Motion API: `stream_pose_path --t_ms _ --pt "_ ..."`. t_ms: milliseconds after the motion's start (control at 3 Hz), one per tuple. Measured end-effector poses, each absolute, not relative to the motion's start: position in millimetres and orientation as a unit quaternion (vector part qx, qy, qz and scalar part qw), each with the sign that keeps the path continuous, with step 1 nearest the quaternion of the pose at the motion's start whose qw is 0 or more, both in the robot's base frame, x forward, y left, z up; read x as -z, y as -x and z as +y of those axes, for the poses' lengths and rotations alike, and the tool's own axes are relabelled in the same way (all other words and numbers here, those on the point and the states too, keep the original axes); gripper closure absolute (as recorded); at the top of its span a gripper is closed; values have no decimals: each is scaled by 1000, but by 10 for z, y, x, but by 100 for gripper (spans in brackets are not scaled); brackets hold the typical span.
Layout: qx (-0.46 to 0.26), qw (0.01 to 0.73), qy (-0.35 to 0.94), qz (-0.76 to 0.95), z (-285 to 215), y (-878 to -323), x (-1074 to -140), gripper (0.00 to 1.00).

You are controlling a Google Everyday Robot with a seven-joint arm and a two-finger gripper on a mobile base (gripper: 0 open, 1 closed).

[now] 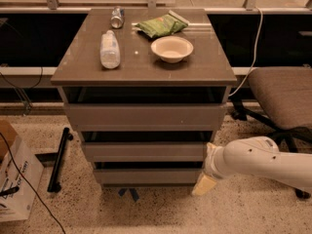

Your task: Open bottom drawer

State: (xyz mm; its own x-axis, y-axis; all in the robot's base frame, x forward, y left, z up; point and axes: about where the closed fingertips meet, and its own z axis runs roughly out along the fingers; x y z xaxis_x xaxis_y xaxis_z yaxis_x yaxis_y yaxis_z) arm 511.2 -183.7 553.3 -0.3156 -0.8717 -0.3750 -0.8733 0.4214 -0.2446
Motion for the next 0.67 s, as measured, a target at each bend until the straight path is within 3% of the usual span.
stream_pose_path --t_ms 667 --pt "-25 218 513 830 -1950 -5322 -4968 0"
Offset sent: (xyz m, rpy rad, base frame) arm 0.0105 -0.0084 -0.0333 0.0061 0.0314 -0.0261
